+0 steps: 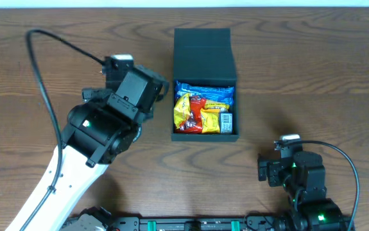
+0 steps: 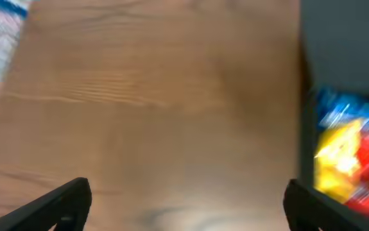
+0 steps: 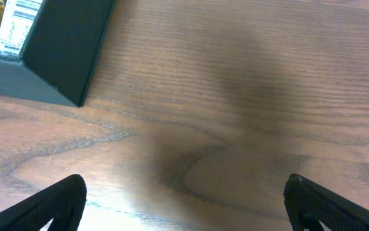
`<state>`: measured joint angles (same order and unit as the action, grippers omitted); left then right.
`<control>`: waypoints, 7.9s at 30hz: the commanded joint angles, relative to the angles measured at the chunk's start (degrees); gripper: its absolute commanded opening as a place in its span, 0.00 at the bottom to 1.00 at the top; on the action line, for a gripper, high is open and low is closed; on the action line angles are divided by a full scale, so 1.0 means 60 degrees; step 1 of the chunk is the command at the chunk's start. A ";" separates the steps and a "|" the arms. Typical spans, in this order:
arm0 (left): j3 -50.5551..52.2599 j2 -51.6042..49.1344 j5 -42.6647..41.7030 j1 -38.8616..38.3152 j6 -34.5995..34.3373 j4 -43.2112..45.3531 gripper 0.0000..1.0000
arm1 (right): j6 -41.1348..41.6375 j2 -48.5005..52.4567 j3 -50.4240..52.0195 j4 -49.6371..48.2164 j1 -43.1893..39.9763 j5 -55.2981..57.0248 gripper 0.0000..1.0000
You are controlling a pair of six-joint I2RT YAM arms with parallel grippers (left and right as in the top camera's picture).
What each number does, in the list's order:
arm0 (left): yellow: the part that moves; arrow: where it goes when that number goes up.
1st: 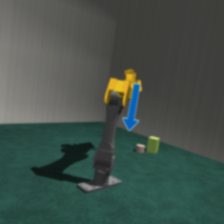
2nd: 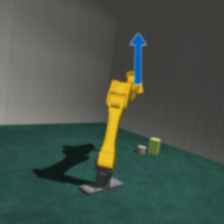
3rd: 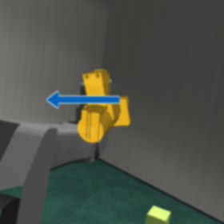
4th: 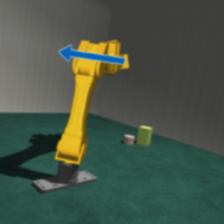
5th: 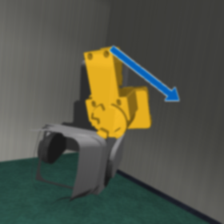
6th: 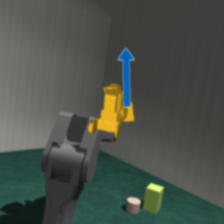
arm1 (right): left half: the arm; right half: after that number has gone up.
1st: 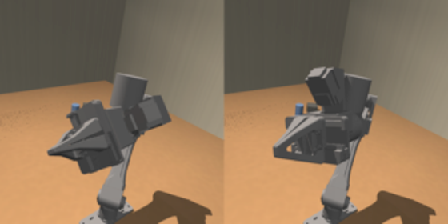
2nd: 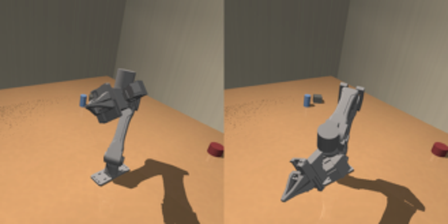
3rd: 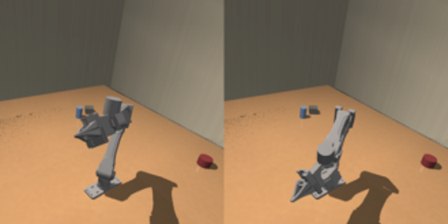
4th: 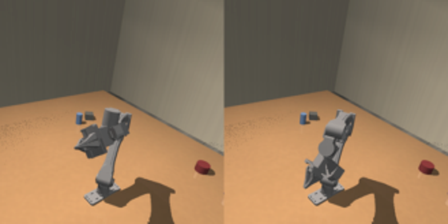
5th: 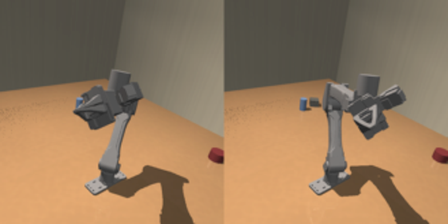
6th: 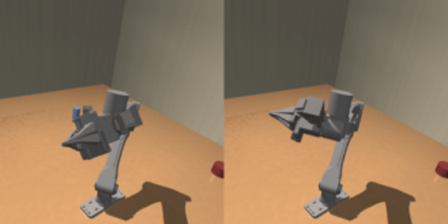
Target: Pack container
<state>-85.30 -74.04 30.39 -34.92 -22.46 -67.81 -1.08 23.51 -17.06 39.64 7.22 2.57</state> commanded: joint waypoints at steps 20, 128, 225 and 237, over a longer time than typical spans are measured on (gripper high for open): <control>0.1916 0.0033 -0.4907 0.0820 0.6776 -0.0543 0.95 | 0.2688 -0.0040 -0.0226 -0.1759 -0.0069 -0.1949 0.99; 0.1916 0.0033 -0.4892 0.0816 0.6779 -0.0550 0.95 | 0.4317 1.3216 -0.7023 -0.6539 0.3231 0.1603 0.01; 0.1916 0.0033 -0.4892 0.0816 0.6776 -0.0550 0.95 | 0.3337 1.7220 -1.0907 -0.5493 -0.2754 -1.0717 0.01; 0.1916 0.0033 -0.4892 0.0816 0.6779 -0.0550 0.95 | 0.4492 1.8983 -1.2593 -0.4914 -0.1800 -0.9865 0.01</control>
<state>-73.84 -74.04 0.43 -30.37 17.87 -70.87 23.83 135.96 -91.88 9.58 -4.16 -59.27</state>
